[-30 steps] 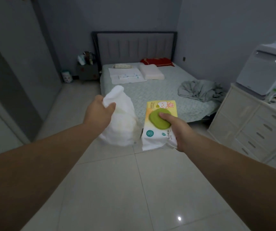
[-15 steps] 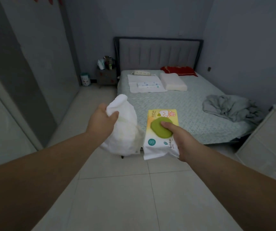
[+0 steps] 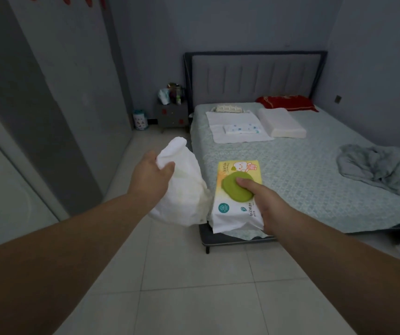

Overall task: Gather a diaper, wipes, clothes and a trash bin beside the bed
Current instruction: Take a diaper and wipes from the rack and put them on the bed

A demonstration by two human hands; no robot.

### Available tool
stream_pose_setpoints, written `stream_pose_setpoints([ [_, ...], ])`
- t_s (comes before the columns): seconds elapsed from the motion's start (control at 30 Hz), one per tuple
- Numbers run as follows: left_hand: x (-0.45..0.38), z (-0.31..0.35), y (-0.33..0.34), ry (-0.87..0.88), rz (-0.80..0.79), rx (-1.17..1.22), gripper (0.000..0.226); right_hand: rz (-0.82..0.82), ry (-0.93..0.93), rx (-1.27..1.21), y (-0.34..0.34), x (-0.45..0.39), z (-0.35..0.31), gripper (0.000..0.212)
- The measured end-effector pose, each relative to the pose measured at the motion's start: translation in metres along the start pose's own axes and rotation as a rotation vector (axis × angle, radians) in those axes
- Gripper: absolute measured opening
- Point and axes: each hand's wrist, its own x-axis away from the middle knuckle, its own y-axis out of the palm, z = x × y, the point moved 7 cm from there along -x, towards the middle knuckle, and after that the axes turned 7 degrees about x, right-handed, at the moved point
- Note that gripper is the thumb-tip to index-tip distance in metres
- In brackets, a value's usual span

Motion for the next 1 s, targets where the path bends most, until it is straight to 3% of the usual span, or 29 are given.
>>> stream_pose_setpoints([
  [0.37,-0.161,-0.041,0.039,-0.029,0.059,-0.052,0.023,-0.072,0.013,0.036,0.037,-0.187,-0.064,0.063],
  [0.6,-0.279,-0.054,0.079,-0.105,0.133,-0.049,0.028,-0.089,0.050,0.063,0.037,-0.303,-0.132,0.050],
  [1.0,-0.445,-0.096,0.123,-0.101,0.074,-0.037,0.026,-0.048,0.051,0.078,0.081,-0.455,-0.193,0.048],
])
